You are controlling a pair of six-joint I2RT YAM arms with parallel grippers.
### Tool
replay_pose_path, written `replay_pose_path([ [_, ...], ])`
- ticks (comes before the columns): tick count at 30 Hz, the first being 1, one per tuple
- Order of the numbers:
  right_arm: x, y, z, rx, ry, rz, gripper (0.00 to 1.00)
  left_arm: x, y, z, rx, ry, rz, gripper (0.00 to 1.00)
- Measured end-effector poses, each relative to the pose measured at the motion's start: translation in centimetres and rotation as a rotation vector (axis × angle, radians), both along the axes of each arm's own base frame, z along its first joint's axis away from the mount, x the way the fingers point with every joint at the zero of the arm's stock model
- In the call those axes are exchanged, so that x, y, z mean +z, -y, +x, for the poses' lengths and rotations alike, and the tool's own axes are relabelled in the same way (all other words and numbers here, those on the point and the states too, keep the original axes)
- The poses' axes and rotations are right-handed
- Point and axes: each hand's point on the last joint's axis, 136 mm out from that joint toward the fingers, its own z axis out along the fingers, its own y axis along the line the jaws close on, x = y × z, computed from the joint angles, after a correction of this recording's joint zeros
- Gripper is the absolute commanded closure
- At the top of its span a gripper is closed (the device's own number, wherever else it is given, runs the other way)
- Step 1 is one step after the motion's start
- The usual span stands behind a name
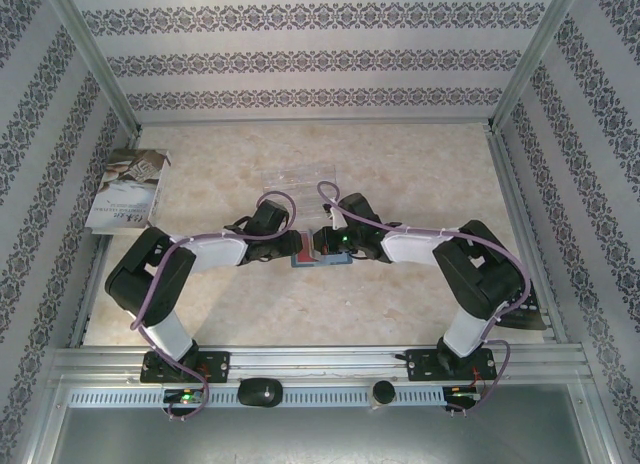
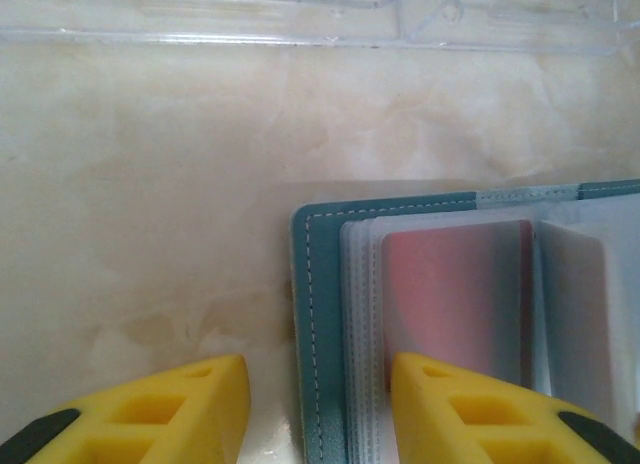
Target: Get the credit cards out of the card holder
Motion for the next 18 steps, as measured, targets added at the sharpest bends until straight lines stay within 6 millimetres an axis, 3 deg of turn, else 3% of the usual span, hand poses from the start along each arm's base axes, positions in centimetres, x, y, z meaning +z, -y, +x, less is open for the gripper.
replay_pose_path([
  [3,0.1,1.1,0.0,-0.051,-0.003,-0.01,1.0,0.0,0.0,0.0,-0.011,-0.007,0.013,0.58],
  [7,0.3,3.4,0.5,-0.162,0.0,-0.035,0.79,-0.1,0.0,0.0,-0.016,-0.013,0.02,0.58],
  [13,0.3,8.7,0.7,-0.326,0.026,-0.134,0.74,-0.2,0.0,-0.1,-0.02,-0.014,0.024,0.59],
  [15,1.8,8.6,0.9,-0.306,0.07,-0.116,0.74,-0.2,0.0,-0.1,-0.022,-0.013,0.025,0.58],
  [18,4.7,5.9,1.0,-0.195,0.125,-0.061,0.74,-0.2,0.0,-0.1,-0.025,-0.012,0.026,0.57],
])
